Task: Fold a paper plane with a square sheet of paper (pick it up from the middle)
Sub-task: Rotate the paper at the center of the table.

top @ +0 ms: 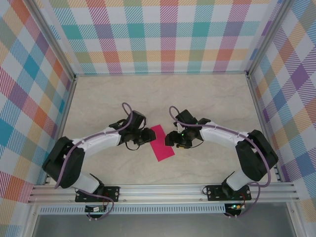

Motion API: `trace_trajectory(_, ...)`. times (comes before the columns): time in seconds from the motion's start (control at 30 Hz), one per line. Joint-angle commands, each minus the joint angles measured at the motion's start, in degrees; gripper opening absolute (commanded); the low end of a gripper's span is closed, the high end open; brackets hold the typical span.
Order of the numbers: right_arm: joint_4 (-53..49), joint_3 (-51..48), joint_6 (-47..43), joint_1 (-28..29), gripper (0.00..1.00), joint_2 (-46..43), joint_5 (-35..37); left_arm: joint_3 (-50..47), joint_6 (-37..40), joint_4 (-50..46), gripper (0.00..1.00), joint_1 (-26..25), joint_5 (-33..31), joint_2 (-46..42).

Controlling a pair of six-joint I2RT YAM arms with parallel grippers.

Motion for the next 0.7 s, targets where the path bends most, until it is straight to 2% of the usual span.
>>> trace_trajectory(0.0, 2.2, 0.6, -0.6, -1.1, 0.66, 2.0, -4.3, 3.6, 0.8, 1.9, 0.31, -0.5, -0.5, 3.2)
trace_trajectory(0.2, 1.8, 2.2, -1.9, -1.8, 0.67, 5.2, -4.2, 5.6, 0.9, 1.7, 0.24, -0.6, -1.8, 9.4)
trace_trajectory(0.4, 2.2, 2.4, -1.8, -1.9, 0.67, 6.3, -4.5, 7.9, 1.8, -4.6, 0.19, -0.5, -9.2, 13.5)
trace_trajectory(0.67, 1.3, 3.8, -4.1, -2.1, 0.68, 8.3, -7.7, 7.6, 1.5, -6.1, 0.16, -0.6, -9.6, 16.4)
